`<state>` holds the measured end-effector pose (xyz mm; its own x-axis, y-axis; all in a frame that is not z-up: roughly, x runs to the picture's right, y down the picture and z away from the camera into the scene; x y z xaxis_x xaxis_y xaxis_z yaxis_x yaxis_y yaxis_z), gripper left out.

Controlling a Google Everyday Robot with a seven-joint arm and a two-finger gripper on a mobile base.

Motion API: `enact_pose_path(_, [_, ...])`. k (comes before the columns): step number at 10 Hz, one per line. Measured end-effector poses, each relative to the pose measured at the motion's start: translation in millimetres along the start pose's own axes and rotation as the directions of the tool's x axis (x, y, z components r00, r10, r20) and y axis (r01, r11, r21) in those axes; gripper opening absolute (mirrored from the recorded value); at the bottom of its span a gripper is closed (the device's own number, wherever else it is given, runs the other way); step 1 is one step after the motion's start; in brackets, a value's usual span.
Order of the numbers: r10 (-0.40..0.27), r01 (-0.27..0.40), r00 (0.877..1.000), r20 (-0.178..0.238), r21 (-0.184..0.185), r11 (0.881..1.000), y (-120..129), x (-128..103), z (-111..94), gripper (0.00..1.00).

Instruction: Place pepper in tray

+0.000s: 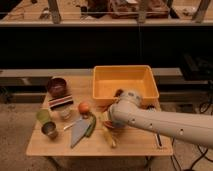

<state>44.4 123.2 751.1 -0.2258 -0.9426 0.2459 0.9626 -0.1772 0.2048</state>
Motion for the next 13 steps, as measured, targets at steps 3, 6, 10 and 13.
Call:
enact_pose_path(3, [-0.034,0.034,0.991,0.130,0.007,0.999,-18.1,36.9,13.9,0.80])
enact_pose_path(6, [-0.087,0.079,0.965,0.247,0.043,0.996,-73.9,65.5,37.8,0.80])
enact_pose_path(10, [-0.105,0.081,0.945,0.309,0.091,0.993,-100.8,50.6,45.3,0.80])
enact_pose_path(13, [-0.097,0.070,0.946,0.310,0.098,0.993,-105.2,37.5,45.6,0.80])
